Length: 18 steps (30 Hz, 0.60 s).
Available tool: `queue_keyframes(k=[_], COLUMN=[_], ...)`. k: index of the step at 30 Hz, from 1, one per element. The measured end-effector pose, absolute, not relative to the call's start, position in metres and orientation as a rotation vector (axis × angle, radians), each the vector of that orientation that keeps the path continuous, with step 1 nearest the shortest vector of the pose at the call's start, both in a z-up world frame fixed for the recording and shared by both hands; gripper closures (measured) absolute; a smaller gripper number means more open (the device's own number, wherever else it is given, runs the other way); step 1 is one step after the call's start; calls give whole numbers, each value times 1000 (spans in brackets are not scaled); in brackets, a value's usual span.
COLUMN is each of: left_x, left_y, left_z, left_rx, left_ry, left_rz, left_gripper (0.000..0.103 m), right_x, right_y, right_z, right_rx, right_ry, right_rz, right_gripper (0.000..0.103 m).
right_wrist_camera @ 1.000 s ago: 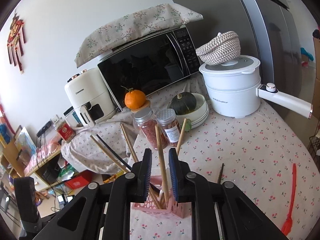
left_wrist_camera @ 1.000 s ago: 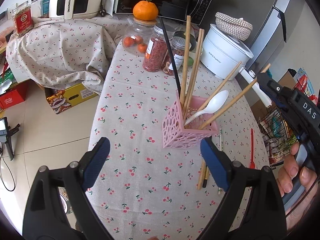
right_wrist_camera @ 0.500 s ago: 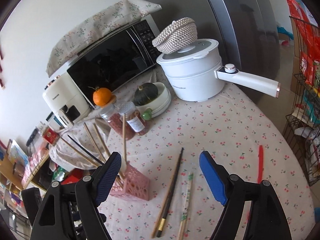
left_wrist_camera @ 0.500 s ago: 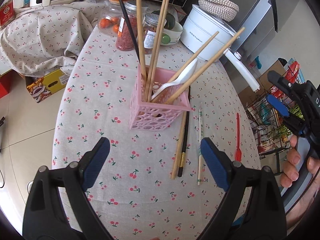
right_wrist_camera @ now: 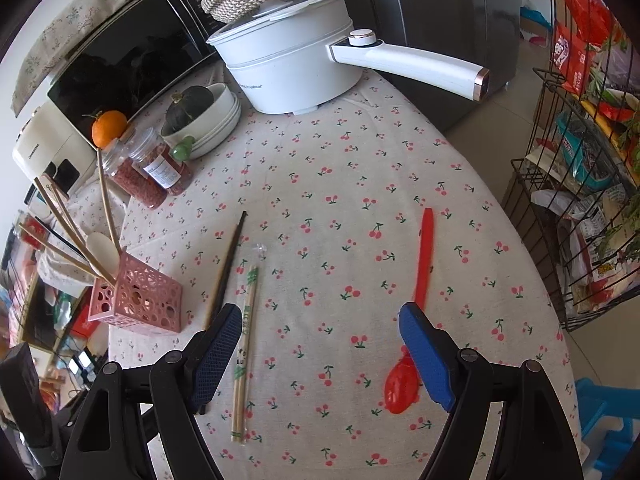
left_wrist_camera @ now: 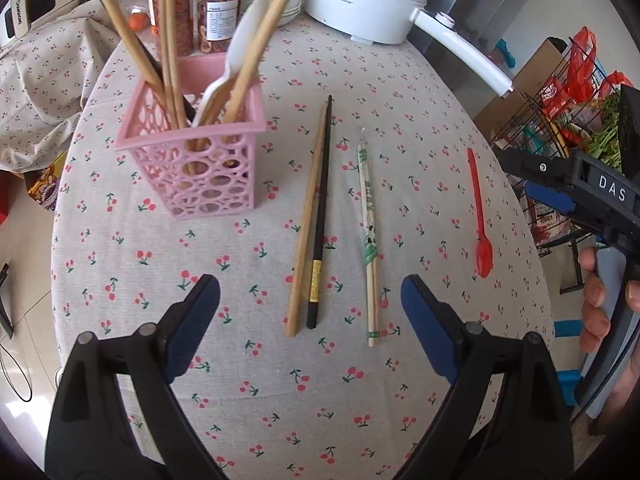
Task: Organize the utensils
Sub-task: 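Move the left gripper down and grasp the paper-wrapped chopsticks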
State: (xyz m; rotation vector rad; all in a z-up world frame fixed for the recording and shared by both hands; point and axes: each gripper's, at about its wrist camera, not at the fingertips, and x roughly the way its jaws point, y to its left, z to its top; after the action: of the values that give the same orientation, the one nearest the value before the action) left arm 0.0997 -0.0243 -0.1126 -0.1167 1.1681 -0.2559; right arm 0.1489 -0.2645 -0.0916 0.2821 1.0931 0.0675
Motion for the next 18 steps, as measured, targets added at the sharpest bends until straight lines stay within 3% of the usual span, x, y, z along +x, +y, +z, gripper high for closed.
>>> queue_keyframes(k=[5, 7, 12, 18], left_x=[108, 115, 142, 168], left_y=[-53, -63, -90, -98], left_z=[-120, -124, -142, -159], left_rx=[-97, -96, -50, 15], left_ry=[1167, 1163, 1162, 1170], left_rz=[-306, -317, -304, -249], left_gripper=[14, 20, 54, 68], right_x=[143, 141, 135, 138], right_y=[-295, -308, -339, -357], right_z=[-94, -97, -104, -113], right_rx=[300, 318, 364, 377], right_ry=[1107, 1116, 1132, 1155], right_rz=[20, 4, -29, -33], right_gripper=[20, 19, 19, 19])
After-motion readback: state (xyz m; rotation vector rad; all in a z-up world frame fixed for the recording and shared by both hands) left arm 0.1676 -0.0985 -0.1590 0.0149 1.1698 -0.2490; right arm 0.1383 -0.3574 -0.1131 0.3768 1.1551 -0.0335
